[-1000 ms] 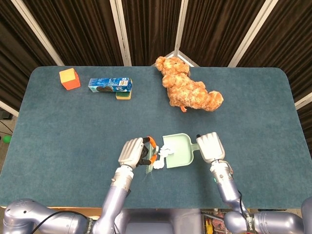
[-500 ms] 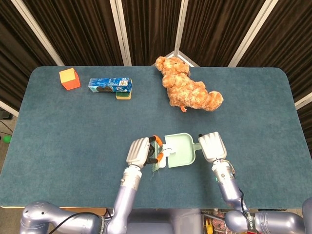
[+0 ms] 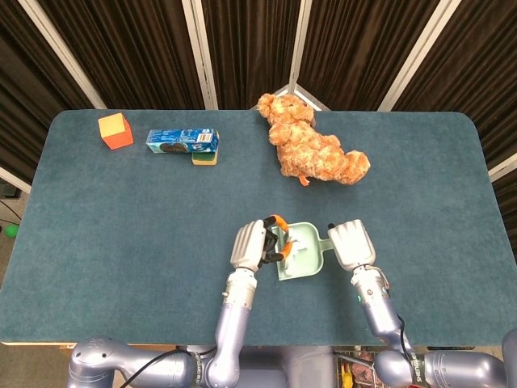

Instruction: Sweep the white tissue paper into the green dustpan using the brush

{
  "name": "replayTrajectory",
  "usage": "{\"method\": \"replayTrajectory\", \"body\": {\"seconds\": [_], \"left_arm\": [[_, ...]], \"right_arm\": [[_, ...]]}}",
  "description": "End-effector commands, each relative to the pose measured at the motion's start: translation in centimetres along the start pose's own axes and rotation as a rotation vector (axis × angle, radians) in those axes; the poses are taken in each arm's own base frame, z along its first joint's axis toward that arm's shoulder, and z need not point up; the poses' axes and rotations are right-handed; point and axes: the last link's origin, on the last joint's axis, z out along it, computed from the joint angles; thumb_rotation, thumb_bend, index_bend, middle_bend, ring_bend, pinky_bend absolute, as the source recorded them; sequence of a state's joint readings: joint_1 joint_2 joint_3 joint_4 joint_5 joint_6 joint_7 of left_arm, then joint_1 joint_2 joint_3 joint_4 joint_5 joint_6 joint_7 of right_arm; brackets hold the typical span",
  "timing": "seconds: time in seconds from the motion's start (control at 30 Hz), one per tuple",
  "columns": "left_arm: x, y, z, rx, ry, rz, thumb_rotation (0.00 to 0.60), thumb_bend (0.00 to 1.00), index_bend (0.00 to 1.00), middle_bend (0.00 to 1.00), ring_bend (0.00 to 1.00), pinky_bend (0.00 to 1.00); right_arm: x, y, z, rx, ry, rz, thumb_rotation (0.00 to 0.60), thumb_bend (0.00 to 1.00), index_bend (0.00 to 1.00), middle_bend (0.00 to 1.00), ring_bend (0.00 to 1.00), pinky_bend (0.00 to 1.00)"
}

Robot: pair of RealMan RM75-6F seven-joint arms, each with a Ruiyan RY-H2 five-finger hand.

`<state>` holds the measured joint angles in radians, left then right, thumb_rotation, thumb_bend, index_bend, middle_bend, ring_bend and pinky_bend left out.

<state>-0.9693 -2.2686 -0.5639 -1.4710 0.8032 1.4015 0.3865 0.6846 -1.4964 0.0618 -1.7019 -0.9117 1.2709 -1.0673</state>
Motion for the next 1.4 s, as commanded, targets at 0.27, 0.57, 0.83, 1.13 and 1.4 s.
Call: {"method": "replayTrajectory", "body": {"seconds": [0.27, 0.57, 0.83, 1.13, 1.4], "left_arm": [[0.8, 1.6, 0.5, -0.041, 0.050, -0.044, 0.600, 0.63, 0.79, 1.00, 0.98, 1.00], [2.8, 1.9, 0.5, -0.091, 0.061, -0.034, 0.600, 0.62, 0.78, 1.00, 0.98, 1.00], [4.5, 1.6, 0.5, -0.105, 0.076, -0.033, 0.600, 0.62, 0.78, 1.00, 0.98, 1.00], [8.4, 1.6, 1.0, -0.130, 0.127, 0.007, 0.600, 0.62, 0.78, 1.00, 0.98, 1.00], [12.3, 0.6, 0.5, -0.272, 0.159, 0.298, 0.600, 0.62, 0.79, 1.00, 0.98, 1.00]], "right_arm": [[-0.5, 0.6, 0.0, -0.008, -0.014, 0.011, 0.600, 0.45, 0.67, 0.84, 0.83, 0.86], [-1.1, 0.4, -0.3, -0.007, -0.032, 0.018, 0.600, 0.45, 0.67, 0.84, 0.83, 0.86], [-1.1, 0.4, -0.5, -0.005, -0.037, 0.010, 0.600, 0.45, 0.21, 0.84, 0.82, 0.86], [-0.7, 0.4, -0.9, -0.020, -0.052, -0.009, 0.600, 0.45, 0.00, 0.84, 0.78, 0.86], [-0.5, 1.1, -1.4, -0.043, -0.055, -0.008, 0.600, 0.45, 0.00, 0.84, 0.78, 0.86]]}}
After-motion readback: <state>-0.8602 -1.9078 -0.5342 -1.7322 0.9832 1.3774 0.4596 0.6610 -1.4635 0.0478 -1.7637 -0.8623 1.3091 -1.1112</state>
